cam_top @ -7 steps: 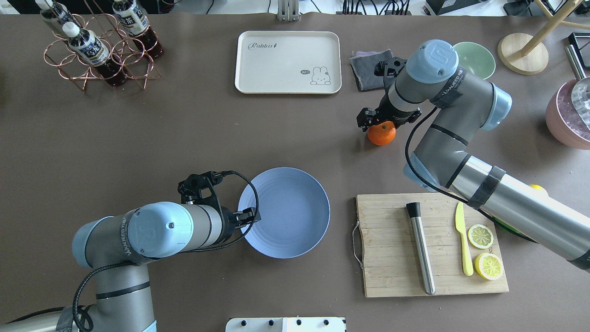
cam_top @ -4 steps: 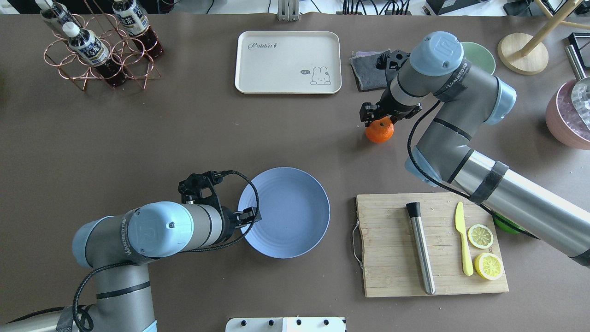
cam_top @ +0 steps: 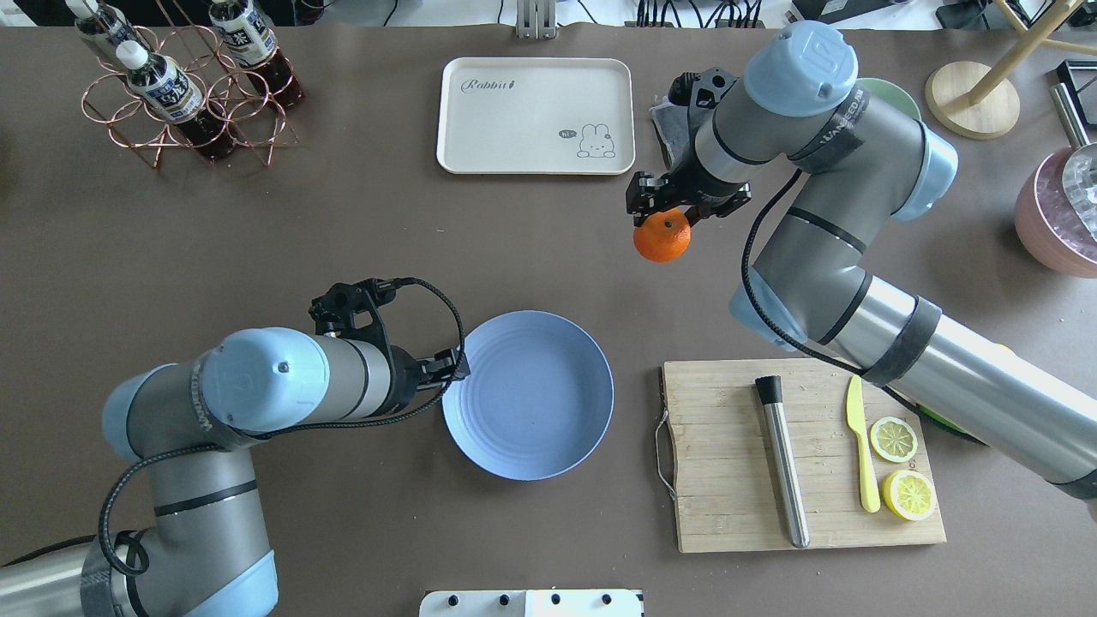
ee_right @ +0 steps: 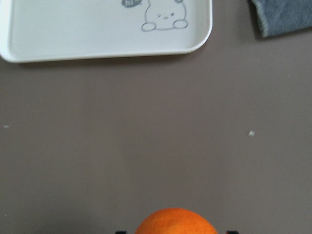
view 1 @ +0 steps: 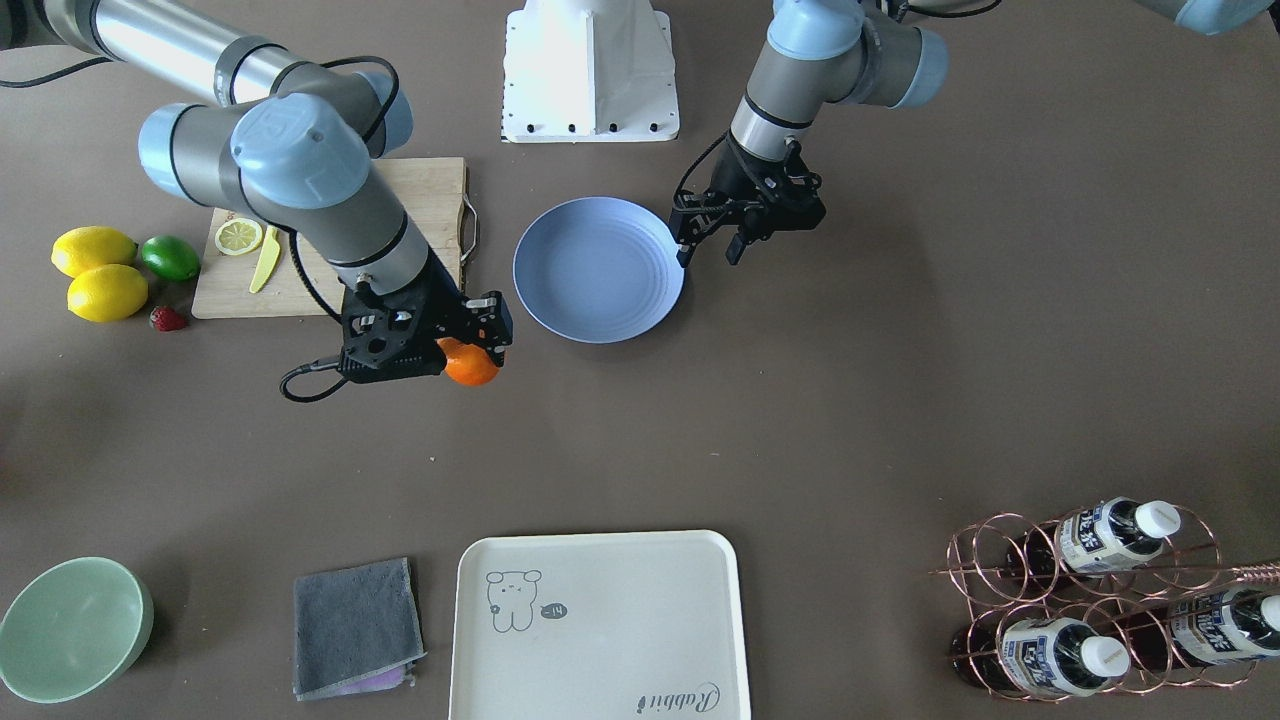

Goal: Pick orange to plate
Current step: 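Release the orange onto the blue plate with the right gripper while the left withdraws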

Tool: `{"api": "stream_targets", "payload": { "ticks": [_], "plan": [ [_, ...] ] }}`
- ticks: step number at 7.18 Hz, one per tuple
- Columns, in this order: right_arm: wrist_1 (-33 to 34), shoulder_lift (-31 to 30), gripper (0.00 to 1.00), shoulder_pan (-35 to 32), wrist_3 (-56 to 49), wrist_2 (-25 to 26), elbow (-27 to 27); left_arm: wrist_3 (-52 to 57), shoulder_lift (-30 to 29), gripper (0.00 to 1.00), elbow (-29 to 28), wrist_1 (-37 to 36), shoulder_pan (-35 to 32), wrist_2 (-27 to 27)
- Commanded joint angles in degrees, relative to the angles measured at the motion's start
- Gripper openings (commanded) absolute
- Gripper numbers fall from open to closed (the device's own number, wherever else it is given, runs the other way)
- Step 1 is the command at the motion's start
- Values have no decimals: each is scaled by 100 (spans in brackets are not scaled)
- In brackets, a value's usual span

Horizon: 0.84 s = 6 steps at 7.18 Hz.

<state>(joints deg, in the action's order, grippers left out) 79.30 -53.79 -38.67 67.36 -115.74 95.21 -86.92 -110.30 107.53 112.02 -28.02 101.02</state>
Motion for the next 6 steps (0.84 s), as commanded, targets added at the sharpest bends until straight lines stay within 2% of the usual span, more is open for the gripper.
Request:
{"api": "stream_targets", "payload": {
  "ticks": [1, 2, 3, 4, 6],
  "plan": [
    [384, 193, 0, 1400, 1065, 1188, 481, 1390, 586, 75, 22, 56, -1070, 812],
    [385, 211, 0, 1885, 1234, 1655, 368, 1763, 763, 75, 13, 65, -1344, 945],
    [358, 272, 0, 2029, 1271, 1843, 158, 1784, 782, 75, 5, 92, -1433, 1111],
    [323, 490, 0, 2039, 1271, 1853, -201, 1776, 782, 76, 13, 109, -1434, 1122],
    [314, 545, 0, 2013, 1193, 1845, -319, 1714, 764, 76, 13, 136, -1426, 1113]
  ]
}}
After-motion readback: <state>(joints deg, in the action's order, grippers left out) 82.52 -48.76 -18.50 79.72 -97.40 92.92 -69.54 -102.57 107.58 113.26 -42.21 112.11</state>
